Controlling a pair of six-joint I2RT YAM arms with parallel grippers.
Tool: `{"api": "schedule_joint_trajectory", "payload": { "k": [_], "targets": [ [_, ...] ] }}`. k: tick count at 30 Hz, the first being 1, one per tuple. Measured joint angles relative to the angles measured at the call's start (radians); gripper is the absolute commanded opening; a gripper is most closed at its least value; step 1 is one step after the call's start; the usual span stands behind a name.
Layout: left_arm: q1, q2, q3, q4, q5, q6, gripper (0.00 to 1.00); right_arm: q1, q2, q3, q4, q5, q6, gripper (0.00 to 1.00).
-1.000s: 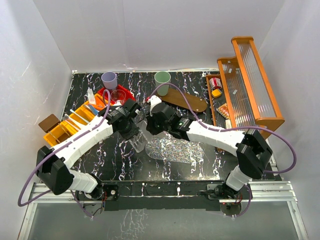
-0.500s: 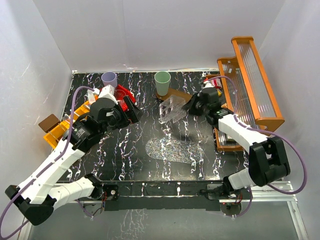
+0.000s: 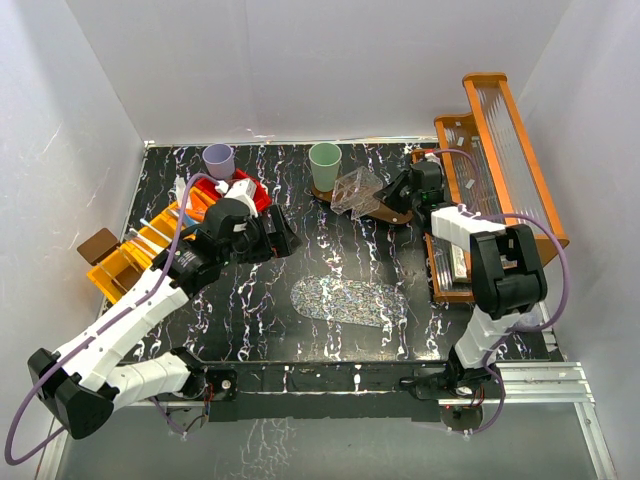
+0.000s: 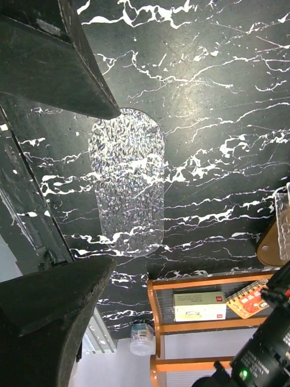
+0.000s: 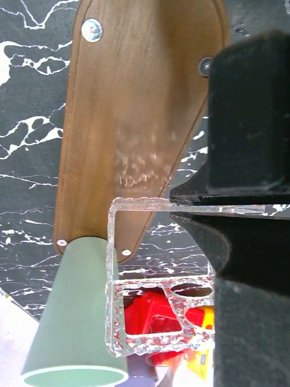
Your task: Prepare toiletry sets of a toothbrush and toothpaste on the tray
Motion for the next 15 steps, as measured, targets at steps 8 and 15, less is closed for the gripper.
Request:
{"api": "schedule_joint_trajectory", "payload": {
  "k": [8, 15],
  "targets": [
    [0.001, -0.011, 0.000, 0.015, 0.011, 0.018, 0.96, -0.012, 0.045, 0.007, 0.079, 0.038, 0.032, 0.02],
    [0.001, -0.011, -0.003, 0.021, 0.014, 0.026, 0.96, -0.039, 0.079, 0.007, 0.121, 0.044, 0.046, 0.18]
  ]
}}
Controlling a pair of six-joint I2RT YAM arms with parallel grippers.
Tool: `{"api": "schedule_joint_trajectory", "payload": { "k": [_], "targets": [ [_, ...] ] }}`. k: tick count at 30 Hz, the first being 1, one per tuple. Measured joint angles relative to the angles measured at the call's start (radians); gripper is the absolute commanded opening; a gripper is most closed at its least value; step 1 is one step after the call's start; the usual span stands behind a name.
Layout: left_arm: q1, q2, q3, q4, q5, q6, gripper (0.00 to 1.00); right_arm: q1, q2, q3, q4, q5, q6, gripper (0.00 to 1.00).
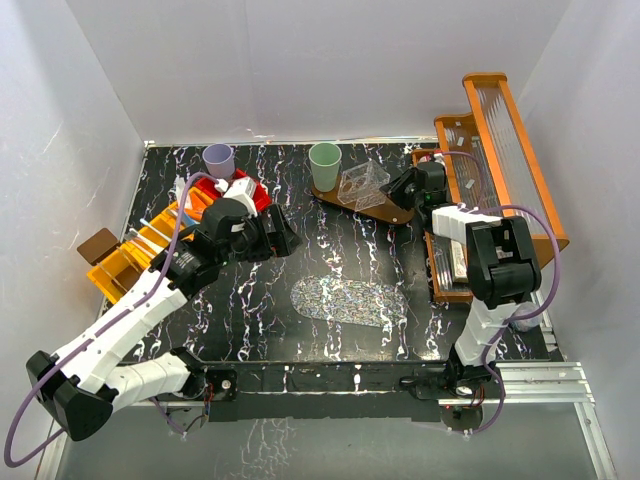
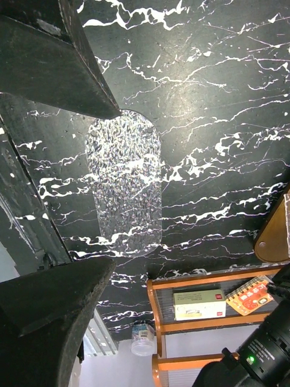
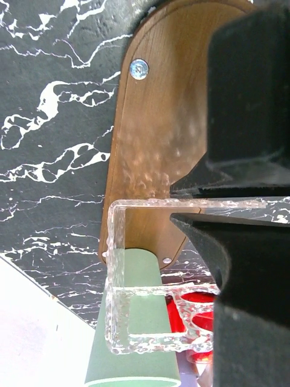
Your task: Prepare toiletry sets of a toothbrush and toothpaste on the tray
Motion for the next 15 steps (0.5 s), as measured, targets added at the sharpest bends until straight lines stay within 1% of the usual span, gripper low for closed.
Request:
{"api": "schedule_joint_trajectory", "payload": {
  "k": [3, 9, 11, 13, 15],
  "targets": [
    [0.000, 0.000, -0.010, 0.000, 0.000, 0.000, 0.96, -0.009, 0.000, -0.001, 0.003, 0.005, -0.003, 0.25],
    [0.000, -0.002, -0.023, 0.002, 0.000, 0.001, 0.96, -0.022, 0.000, -0.028, -0.006, 0.016, -0.021, 0.31],
    [0.000, -0.005, -0.030, 0.000, 0.000, 0.001, 0.96, -0.023, 0.000, -0.028, -0.024, 0.016, -0.041, 0.34],
    [0.000, -0.005, -0.031, 0.000, 0.000, 0.003, 0.96, -0.023, -0.005, -0.025, -0.056, 0.020, -0.064, 0.35],
    [0.000, -0.006, -0.031, 0.000, 0.000, 0.004, 0.96, -0.023, -0.018, -0.019, -0.124, 0.035, -0.099, 0.37]
  ]
}}
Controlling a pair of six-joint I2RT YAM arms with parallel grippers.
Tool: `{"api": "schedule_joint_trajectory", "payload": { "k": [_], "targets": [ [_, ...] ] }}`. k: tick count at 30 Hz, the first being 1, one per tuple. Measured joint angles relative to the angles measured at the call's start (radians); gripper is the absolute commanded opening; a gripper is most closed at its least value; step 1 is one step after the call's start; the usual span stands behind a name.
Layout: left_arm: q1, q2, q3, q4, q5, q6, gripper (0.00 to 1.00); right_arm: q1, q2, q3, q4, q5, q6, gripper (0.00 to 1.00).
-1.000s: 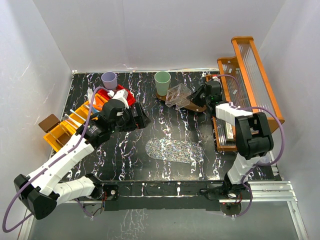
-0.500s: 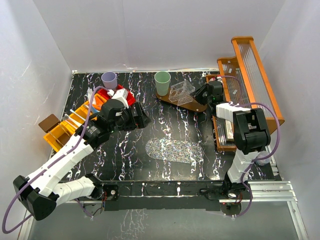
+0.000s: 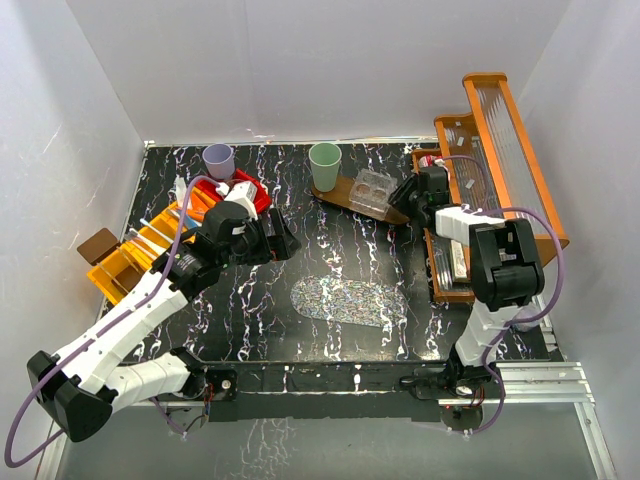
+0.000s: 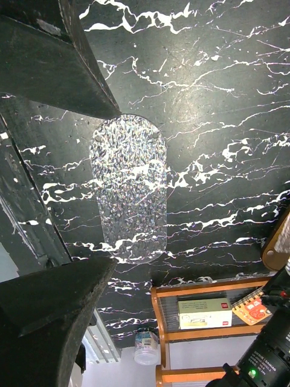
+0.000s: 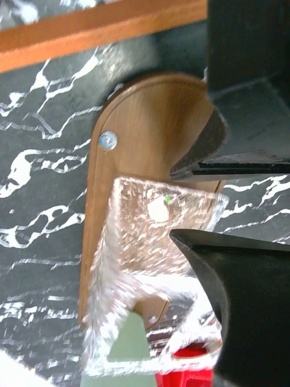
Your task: Prepare toiletry sets of a toothbrush and toothpaste on the tray
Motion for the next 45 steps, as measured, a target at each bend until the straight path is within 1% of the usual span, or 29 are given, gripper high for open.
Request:
{"api": "schedule_joint_trajectory", "payload": {
  "k": [5, 7, 10, 13, 19, 25, 27, 31, 38, 45],
  "targets": [
    [0.000, 0.000, 0.000, 0.000, -0.001, 0.011, 0.96, 0.000, -0.069, 0.034, -0.187, 0.072, -0.096, 0.40],
    [0.001, 0.000, 0.000, 0.000, -0.001, 0.016, 0.96, 0.000, -0.123, 0.041, -0.253, 0.115, -0.142, 0.46],
    [0.001, 0.003, 0.000, 0.000, -0.001, 0.023, 0.96, 0.000, -0.201, 0.046, -0.320, 0.145, -0.192, 0.62],
    [0.001, 0.003, 0.000, 0.000, -0.002, 0.026, 0.96, 0.001, -0.218, 0.078, -0.350, 0.130, -0.192, 0.64],
    [0.001, 0.003, 0.000, 0.000, -0.002, 0.029, 0.96, 0.003, -0.122, 0.181, -0.361, 0.071, -0.041, 0.60],
    [0.001, -0.003, 0.000, -0.001, -0.006, 0.029, 0.97, 0.013, -0.049, 0.206, -0.375, 0.097, 0.074, 0.57],
    [0.001, -0.007, 0.000, -0.001, -0.007, 0.031, 0.97, 0.020, -0.025, 0.224, -0.376, 0.111, 0.091, 0.56],
    [0.002, -0.009, 0.000, -0.001, -0.009, 0.032, 0.97, 0.051, -0.011, 0.245, -0.384, 0.146, 0.101, 0.50],
    [0.002, -0.009, -0.011, -0.002, -0.009, 0.035, 0.97, 0.081, 0.012, 0.272, -0.398, 0.177, 0.101, 0.35],
    [0.004, -0.022, -0.012, -0.003, -0.020, 0.040, 0.97, 0.081, 0.051, 0.319, -0.423, 0.200, 0.095, 0.24]
  ]
}}
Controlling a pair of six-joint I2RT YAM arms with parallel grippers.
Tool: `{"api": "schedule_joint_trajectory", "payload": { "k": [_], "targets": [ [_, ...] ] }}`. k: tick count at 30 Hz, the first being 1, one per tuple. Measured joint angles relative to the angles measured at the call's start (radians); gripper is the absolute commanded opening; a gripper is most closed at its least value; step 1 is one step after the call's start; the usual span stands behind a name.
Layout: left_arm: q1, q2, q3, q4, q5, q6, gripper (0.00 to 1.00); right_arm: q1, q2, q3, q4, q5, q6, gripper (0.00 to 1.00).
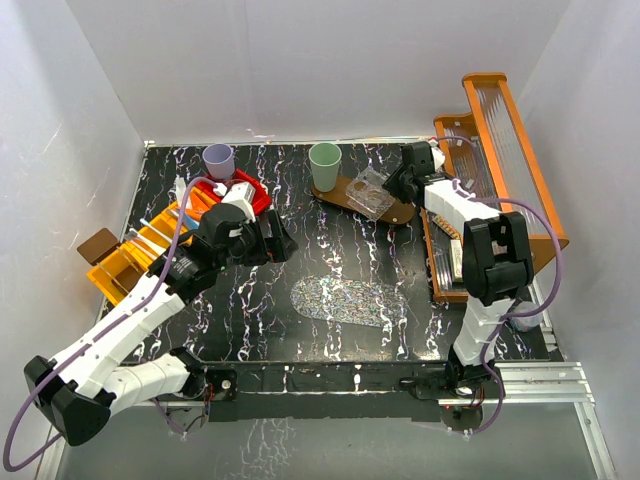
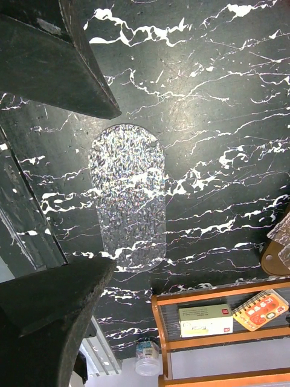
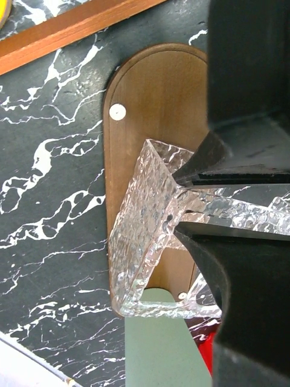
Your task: Prepare toiletry sets of a toothbrush and toothpaste on the tray
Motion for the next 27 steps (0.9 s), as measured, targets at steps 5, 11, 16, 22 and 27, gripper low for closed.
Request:
{"api": "schedule_joint_trajectory", "payload": {
  "k": [5, 11, 16, 22, 27],
  "targets": [
    [0.002, -0.007, 0.000, -0.001, -0.005, 0.000, 0.97, 0.000, 0.025, 0.040, -0.002, 0.002, -0.020, 0.18],
    [0.003, -0.011, 0.000, -0.002, -0.008, 0.001, 0.97, 0.000, 0.068, 0.086, 0.003, -0.020, -0.039, 0.12],
    [0.003, -0.011, 0.000, -0.005, -0.008, 0.007, 0.97, 0.000, 0.099, 0.118, 0.016, -0.067, -0.069, 0.12],
    [0.003, -0.011, 0.000, -0.005, -0.008, 0.008, 0.97, 0.000, 0.114, 0.132, 0.031, -0.111, -0.105, 0.12],
    [0.003, -0.011, 0.000, -0.006, -0.008, 0.010, 0.98, 0.000, 0.130, 0.153, 0.031, -0.131, -0.127, 0.13]
  ]
}}
